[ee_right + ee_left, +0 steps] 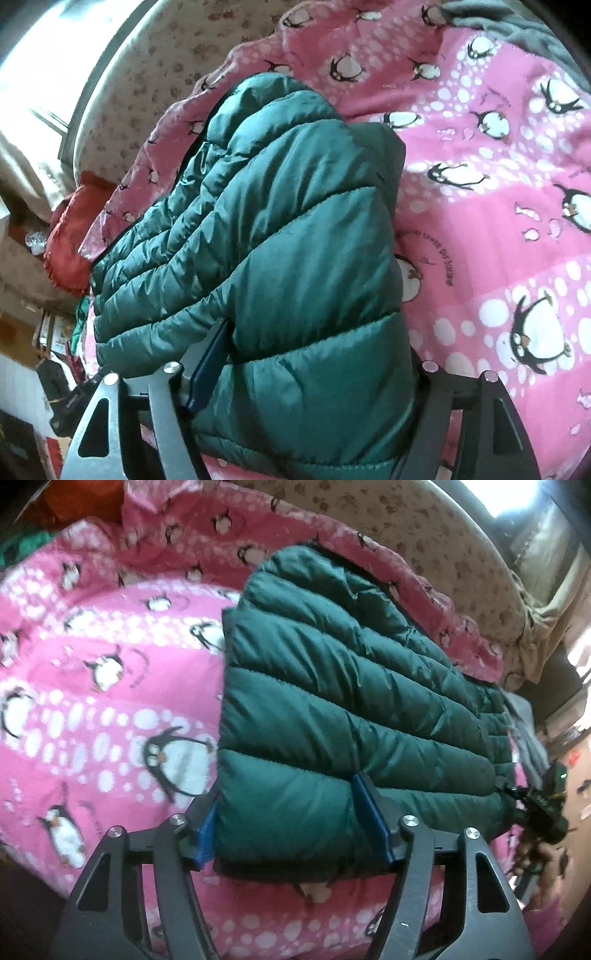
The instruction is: Fold large clothes
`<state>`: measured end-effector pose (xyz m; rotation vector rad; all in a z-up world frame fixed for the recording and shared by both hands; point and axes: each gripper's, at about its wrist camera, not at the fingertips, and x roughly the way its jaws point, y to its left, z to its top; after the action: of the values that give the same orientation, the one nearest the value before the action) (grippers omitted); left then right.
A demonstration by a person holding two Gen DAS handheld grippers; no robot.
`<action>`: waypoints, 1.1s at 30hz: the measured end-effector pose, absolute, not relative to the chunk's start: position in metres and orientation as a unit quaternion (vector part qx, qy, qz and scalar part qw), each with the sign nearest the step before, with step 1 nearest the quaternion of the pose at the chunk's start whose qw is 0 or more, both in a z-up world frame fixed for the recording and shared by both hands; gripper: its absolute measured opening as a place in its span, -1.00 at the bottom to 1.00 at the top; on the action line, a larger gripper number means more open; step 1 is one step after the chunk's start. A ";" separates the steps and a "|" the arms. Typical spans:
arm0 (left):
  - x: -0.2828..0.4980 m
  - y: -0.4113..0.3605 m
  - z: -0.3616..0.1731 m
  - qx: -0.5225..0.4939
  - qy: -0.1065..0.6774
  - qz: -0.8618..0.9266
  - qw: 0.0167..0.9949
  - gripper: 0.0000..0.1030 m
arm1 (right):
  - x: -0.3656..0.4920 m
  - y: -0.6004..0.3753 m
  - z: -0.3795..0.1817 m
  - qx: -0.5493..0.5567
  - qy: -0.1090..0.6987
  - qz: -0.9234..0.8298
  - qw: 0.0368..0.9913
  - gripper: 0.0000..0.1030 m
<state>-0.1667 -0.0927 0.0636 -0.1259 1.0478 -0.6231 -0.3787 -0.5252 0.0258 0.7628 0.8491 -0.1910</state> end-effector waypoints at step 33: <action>-0.266 -0.149 0.107 0.115 0.372 -0.210 0.897 0.28 | -0.409 -0.360 0.095 0.168 0.339 -0.098 0.920 0.40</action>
<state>-0.2658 -0.1489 0.1070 0.2386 0.7696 -0.4340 -0.4086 -0.3596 0.0949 0.3454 0.6972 -0.2014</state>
